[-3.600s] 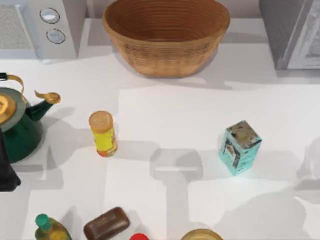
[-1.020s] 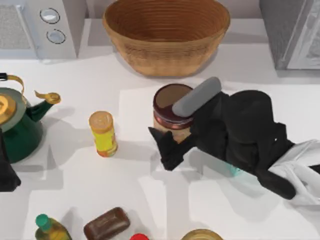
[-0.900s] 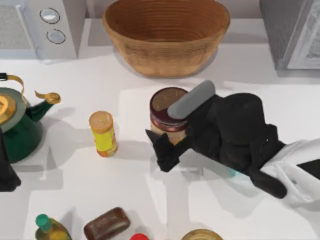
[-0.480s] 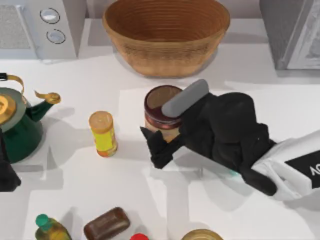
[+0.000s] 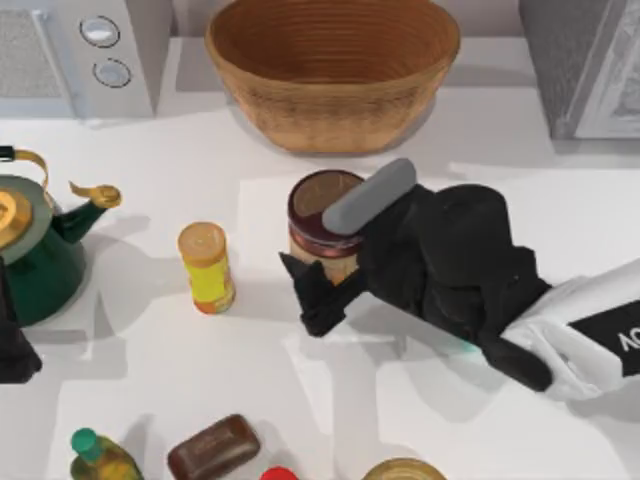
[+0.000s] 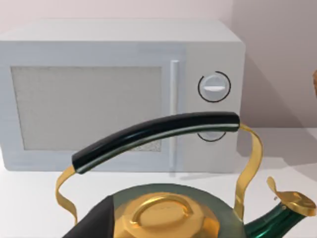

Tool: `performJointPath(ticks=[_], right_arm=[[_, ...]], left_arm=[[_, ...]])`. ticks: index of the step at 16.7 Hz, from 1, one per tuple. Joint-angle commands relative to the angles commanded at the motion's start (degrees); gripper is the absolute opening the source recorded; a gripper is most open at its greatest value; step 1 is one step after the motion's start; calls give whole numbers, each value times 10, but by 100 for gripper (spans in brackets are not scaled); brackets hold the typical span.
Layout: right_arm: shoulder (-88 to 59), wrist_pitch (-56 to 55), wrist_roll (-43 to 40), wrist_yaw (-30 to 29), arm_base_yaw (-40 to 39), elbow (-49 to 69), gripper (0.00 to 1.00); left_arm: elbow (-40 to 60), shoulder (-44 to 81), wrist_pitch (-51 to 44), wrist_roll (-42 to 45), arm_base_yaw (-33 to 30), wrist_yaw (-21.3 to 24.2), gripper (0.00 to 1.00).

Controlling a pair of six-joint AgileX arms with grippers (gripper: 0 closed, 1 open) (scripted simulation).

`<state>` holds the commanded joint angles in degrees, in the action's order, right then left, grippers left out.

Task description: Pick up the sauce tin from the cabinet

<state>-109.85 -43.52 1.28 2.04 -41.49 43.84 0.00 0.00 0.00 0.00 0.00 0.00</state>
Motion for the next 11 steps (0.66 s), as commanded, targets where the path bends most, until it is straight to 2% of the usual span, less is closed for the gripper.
performJointPath(ticks=[5, 11], right_arm=[[0, 0, 0, 0, 0, 0, 98], [0, 0, 0, 0, 0, 0, 100]], left_arm=[[0, 0, 0, 0, 0, 0, 100], [0, 0, 0, 0, 0, 0, 100]])
